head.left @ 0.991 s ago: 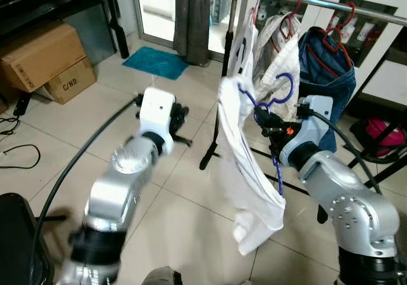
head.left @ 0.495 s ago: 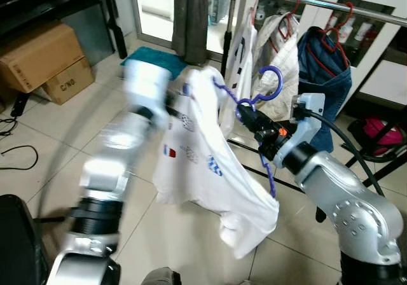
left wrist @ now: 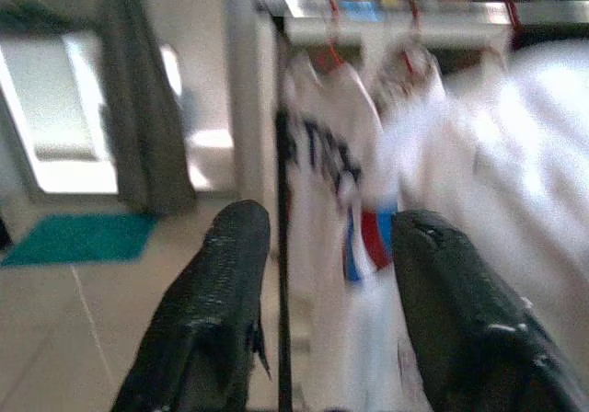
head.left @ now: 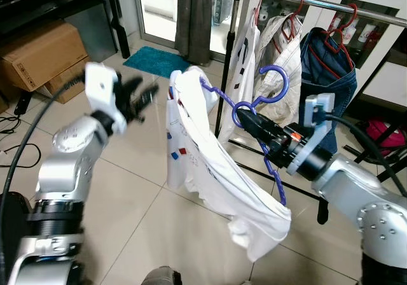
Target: Hang hanger
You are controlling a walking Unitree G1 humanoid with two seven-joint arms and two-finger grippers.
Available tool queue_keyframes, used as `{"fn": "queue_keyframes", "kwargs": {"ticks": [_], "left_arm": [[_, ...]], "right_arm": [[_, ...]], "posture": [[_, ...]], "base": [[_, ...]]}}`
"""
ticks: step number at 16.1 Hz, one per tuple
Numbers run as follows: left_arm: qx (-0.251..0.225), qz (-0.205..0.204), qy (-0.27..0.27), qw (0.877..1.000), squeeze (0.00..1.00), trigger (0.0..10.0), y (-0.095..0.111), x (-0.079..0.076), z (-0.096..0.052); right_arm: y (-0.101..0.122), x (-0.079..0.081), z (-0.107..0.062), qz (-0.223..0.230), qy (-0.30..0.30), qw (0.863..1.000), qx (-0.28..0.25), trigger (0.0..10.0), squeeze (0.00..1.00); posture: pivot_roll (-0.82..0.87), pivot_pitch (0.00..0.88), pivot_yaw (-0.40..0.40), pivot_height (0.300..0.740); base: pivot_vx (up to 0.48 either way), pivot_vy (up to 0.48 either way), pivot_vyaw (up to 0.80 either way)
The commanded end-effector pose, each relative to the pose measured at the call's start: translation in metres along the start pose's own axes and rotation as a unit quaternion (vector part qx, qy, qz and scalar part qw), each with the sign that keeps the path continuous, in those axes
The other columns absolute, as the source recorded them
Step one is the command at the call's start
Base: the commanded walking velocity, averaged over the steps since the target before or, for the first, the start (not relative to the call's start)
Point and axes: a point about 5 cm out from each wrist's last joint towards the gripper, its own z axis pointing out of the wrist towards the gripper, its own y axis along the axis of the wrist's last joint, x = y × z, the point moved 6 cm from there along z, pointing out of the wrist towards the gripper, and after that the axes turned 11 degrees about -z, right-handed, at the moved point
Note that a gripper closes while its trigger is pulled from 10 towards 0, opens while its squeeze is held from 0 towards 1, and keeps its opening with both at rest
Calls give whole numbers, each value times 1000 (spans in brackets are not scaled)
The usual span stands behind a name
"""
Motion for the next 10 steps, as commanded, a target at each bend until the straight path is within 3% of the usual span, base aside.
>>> {"fn": "queue_keyframes", "kwargs": {"ticks": [1,4,8,9,10], "left_arm": [[28,13,-6,999,0,10000,-11,5,-3],[67,12,-29,997,0,10000,-30,11,-10],[95,3,-60,994,0,10000,-45,10,-3],[98,7,-62,993,0,3412,-46,10,-1],[100,13,-67,993,0,0,-48,10,2]], "right_arm": [[14,10,-4,-8,28,999,-21,10000,0],[17,14,-7,0,45,999,-24,10000,0],[19,20,-8,9,62,998,-27,10000,0],[19,21,-8,11,64,998,-28,10000,0],[19,22,-9,13,66,997,-28,10000,0]], "posture": [[-18,23,-22,740],[-17,23,-27,740],[-18,24,-28,740],[-19,24,-27,740],[-21,24,-24,740]], "base": [[0,0,0],[0,0,0],[0,0,0],[0,0,0],[0,0,0]]}}
